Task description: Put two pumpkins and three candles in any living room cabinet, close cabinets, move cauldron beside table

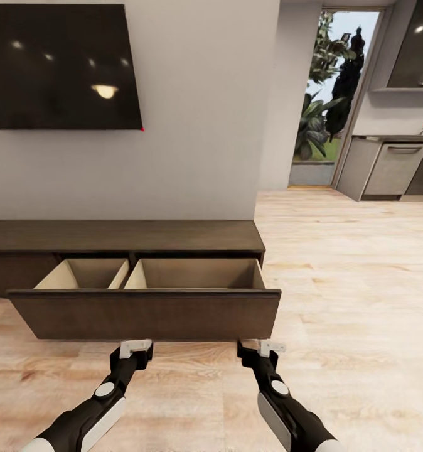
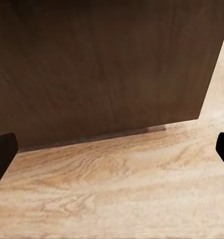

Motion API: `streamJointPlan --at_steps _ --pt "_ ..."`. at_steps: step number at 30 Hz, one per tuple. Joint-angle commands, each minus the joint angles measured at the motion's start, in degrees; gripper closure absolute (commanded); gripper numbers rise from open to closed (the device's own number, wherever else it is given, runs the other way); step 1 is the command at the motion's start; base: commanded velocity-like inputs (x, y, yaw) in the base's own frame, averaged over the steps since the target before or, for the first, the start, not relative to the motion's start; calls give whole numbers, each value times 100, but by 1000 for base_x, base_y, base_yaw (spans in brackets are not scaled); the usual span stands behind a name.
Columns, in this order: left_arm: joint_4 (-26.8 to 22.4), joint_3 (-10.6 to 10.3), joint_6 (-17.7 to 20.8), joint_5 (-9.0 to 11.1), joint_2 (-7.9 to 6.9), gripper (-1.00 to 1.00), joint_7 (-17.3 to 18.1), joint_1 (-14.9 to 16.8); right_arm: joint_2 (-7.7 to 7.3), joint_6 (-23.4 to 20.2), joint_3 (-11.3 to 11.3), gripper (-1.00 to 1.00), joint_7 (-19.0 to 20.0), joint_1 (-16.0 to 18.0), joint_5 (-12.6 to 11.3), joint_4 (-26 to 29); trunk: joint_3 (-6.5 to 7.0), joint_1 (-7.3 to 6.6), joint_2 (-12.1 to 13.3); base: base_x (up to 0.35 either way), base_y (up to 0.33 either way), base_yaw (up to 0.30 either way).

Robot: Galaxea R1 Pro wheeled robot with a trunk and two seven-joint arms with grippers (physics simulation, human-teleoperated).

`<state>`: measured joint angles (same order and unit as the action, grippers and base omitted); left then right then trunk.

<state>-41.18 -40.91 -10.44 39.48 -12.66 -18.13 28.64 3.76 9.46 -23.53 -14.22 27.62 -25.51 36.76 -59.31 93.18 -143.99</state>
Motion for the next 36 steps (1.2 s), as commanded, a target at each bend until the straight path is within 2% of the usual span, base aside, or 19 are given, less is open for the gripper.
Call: streamJointPlan --at_steps 1,13,24,36 --pt "-4 -48 -37 59 -8 -100 -42 7 -5 48 -38 -100 -37 6 -61 -25 -28 1 -4 0 0 0" --pt "-4 -48 -38 60 -8 -100 -48 7 -6 99 -18 -100 -37 6 -120 -114 -28 1 -4 21 0 0" --pt "-4 -48 -29 67 -8 -100 -48 9 -6 106 8 -100 -37 6 -130 -117 -28 1 -4 275 51 0" --pt "-4 -48 -36 66 -8 -100 -50 6 -6 108 20 -100 -37 6 -135 -117 -28 1 -4 139 6 0"
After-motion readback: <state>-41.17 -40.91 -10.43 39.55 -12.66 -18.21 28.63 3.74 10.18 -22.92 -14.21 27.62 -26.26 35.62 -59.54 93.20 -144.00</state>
